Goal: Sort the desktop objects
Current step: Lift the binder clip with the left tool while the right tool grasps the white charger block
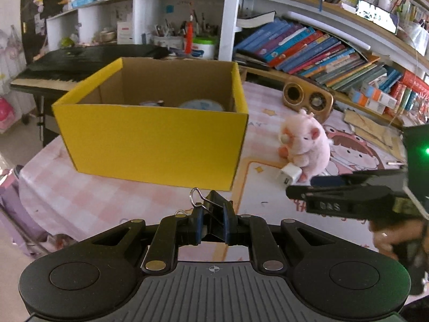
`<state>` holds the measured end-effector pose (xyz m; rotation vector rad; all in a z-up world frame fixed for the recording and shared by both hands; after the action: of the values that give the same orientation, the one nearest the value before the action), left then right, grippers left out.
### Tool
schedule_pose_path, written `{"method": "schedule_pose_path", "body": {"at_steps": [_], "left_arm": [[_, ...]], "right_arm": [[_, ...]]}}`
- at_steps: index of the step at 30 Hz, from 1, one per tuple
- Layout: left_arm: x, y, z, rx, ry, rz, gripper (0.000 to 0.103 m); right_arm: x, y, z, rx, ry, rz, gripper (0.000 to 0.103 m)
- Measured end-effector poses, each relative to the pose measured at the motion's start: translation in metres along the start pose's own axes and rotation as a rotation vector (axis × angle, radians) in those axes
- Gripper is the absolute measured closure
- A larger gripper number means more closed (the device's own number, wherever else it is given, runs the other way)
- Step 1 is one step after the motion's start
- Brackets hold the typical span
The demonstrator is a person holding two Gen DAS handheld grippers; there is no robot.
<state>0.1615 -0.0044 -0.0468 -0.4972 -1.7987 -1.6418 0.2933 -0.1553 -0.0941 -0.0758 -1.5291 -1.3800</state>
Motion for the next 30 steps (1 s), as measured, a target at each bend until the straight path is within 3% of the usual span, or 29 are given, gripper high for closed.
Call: {"method": "schedule_pose_path", "body": {"at_steps": [13, 15, 16, 30], "left_arm": [[-0.001, -0.001, 0.005, 0.004, 0.009, 0.017, 0.09], [-0.003, -0.001, 0.004, 0.003, 0.003, 0.018, 0.09], [-0.003, -0.001, 0.003, 0.001, -0.002, 0.018, 0.09], [-0.004, 0.0, -0.017, -0.046, -0.09, 0.013, 0.09]], "right_arm": [[-0.036, 0.01, 0.009, 0.125, -0.024, -0.035, 0.058], [-0.038, 0.01, 0.009, 0.112, -0.026, -0.033, 0.061], [-0.038, 0.009, 0.01, 0.11, -0.029, -0.035, 0.068], [0.016, -0.008, -0.011, -0.035, -0.052, -0.014, 0.068]]}}
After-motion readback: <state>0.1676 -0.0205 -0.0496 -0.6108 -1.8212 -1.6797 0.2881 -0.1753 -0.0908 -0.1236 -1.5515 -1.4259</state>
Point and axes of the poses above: each gripper's, at about its wrist camera, not at the fingertips, and x roughly against the way its jaws point, z to its left, y to its top, the point moved 3 cm from there along -x, roughly the way its jaws point, and after that the axes turned 6 degrees about -x, right-handed, at the moved point
